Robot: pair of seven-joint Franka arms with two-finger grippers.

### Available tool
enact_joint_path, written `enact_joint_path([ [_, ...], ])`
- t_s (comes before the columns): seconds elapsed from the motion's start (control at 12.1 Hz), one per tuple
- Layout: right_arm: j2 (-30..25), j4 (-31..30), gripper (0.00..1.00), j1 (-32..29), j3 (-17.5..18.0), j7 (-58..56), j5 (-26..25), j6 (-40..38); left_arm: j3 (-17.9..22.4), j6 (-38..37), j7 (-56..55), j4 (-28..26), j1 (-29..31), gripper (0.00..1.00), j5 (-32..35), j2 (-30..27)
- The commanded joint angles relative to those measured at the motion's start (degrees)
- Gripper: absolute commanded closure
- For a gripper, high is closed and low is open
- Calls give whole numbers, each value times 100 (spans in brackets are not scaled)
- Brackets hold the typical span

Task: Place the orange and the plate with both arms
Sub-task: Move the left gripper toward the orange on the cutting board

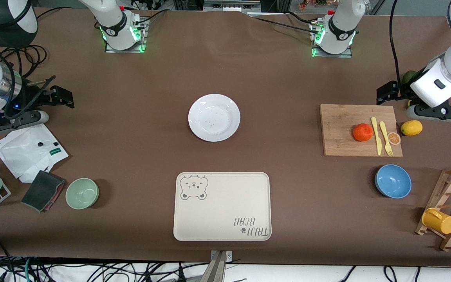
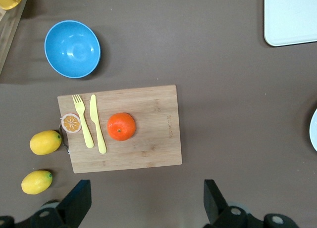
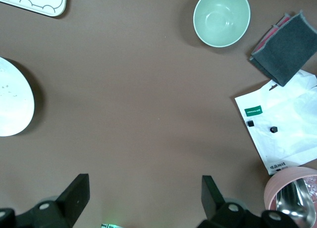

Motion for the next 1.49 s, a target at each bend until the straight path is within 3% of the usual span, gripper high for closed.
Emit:
enact_joint_path([
  [0.0,-13,99,0,-35,6,32,13,-112,-22,-135,50,187,10,0,157,80],
  [1.4,-39,107,0,9,32,-11,-14,-121,4,-319,94,73,45,0,157,282],
])
